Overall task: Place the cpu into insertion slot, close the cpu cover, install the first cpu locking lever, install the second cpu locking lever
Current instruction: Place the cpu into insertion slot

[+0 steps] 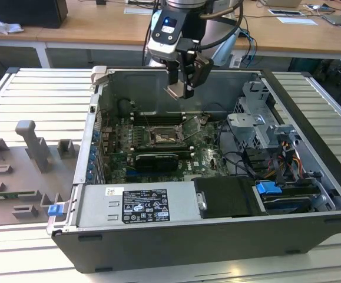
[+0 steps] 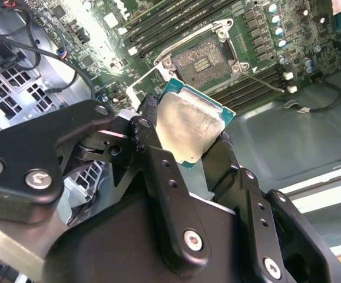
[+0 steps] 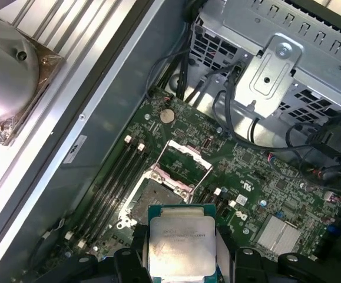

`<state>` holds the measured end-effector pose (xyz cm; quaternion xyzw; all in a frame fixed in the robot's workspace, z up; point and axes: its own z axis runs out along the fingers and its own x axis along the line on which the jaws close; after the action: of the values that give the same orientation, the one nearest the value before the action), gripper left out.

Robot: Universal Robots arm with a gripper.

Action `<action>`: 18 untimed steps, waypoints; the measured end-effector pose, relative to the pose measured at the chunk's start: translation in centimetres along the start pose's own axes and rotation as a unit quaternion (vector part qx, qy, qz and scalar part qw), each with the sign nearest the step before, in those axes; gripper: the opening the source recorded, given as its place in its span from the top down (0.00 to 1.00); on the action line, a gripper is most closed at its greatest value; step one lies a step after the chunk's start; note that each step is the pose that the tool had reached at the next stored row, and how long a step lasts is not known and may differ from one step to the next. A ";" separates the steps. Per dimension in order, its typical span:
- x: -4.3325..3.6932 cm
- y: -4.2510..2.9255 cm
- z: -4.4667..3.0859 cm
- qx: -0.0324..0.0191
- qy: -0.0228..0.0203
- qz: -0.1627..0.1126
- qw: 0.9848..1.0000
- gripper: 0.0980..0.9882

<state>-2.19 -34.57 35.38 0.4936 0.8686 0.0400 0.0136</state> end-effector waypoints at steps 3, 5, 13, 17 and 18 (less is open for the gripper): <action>0.00 -0.02 0.20 0.000 0.000 0.000 1.000 0.50; -0.01 -0.03 0.32 0.000 0.000 0.000 1.000 0.50; -0.01 -0.06 0.70 0.001 -0.004 0.027 1.000 0.50; -0.01 -0.07 0.84 0.000 -0.005 0.046 0.999 0.50; -0.01 -0.07 0.86 0.000 -0.006 0.049 0.999 0.50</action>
<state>-2.19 -34.57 34.51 0.5360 0.8433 0.0375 0.0164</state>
